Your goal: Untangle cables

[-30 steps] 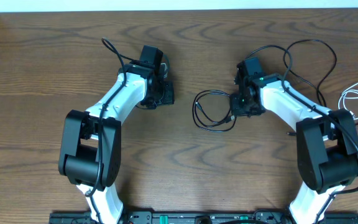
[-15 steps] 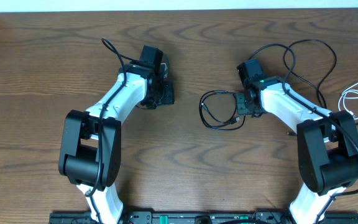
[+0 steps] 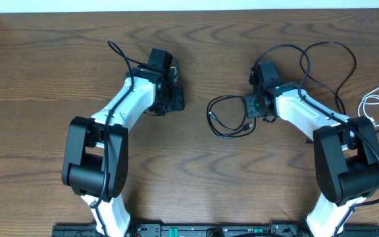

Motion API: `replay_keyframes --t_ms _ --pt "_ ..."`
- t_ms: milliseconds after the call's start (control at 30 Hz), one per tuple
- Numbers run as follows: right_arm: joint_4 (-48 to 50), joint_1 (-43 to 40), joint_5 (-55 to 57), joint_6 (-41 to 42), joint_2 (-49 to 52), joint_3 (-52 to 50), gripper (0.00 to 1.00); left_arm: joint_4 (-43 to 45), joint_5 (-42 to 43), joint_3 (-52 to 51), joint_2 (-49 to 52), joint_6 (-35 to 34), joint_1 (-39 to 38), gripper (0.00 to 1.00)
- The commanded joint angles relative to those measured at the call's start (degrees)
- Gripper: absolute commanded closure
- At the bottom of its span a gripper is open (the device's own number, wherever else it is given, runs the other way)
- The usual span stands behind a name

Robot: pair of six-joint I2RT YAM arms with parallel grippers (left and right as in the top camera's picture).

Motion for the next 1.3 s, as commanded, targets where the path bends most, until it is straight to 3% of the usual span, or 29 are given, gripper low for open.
replay_keyframes --t_ms 0,167,400,433,467,500,533,567,600,700,733,800,833,867,967,1133,1200,1267 --pt "-0.85 0.02 -1.9 -0.7 1.07 -0.24 0.51 -0.15 0.5 -0.22 0.76 0.48 0.2 0.54" --pt "-10.51 0.02 -6.1 0.0 -2.03 6.21 0.61 -0.13 0.5 -0.22 0.76 0.48 0.2 0.54" --pt "-18.6 0.02 -10.03 0.24 -6.21 10.4 0.56 -0.13 0.5 -0.22 0.76 0.48 0.2 0.54" --pt "-18.62 0.04 -12.24 0.74 -6.38 10.4 0.65 -0.13 0.5 -0.22 0.76 0.48 0.2 0.54" --pt "-18.56 0.02 -15.85 1.81 -6.38 10.4 0.87 -0.15 0.5 -0.22 0.76 0.48 0.2 0.54" --pt "-18.8 0.02 -18.86 2.38 -6.38 10.4 0.99 -0.15 0.5 -0.22 0.76 0.48 0.2 0.54" --pt "-19.34 0.02 -21.88 2.56 -6.36 10.4 0.99 -0.15 0.5 -0.22 0.76 0.48 0.2 0.54" --pt "-19.93 0.02 -24.59 2.54 -6.36 10.38 0.95 -0.15 0.5 -0.22 0.76 0.48 0.2 0.54" --pt "-20.63 0.04 -26.29 2.54 -6.36 10.36 0.84 -0.15 0.5 -0.22 0.76 0.48 0.2 0.54" --pt "-20.61 0.22 -26.95 2.56 -6.23 10.27 0.96 -0.15 0.5 -0.22 0.76 0.48 0.2 0.53" --pt "-20.46 0.44 -26.86 2.56 -6.19 10.25 0.91 -0.15 0.5 -0.22 0.76 0.48 0.2 0.54" --pt "-20.33 0.9 -26.75 3.04 -5.88 10.23 0.44 -0.15 0.52 -0.22 0.76 0.46 0.2 0.53" --pt "-20.35 1.2 -26.73 4.04 -5.68 10.23 0.28 -0.13 0.5 -0.22 0.76 0.46 0.2 0.53" --pt "-20.31 1.55 -26.67 5.22 -5.44 10.23 0.25 -0.13 0.5 -0.22 0.76 0.46 0.17 0.53" --pt "-20.39 2.91 -22.73 12.85 -4.5 10.21 0.26 -0.15 0.5 -0.22 0.76 0.46 0.2 0.53" --pt "-23.69 5.33 -9.66 35.06 -2.71 10.05 0.49 -0.15 0.5 -0.22 0.76 0.46 0.2 0.53" --pt "-24.46 6.29 -7.06 42.01 -2.25 9.55 0.49 -0.15 0.5 -0.22 0.76 0.46 0.2 0.53" --pt "-24.57 7.13 -5.6 46.12 -1.92 9.03 0.41 -0.15 0.5 -0.22 0.76 0.46 0.2 0.53"
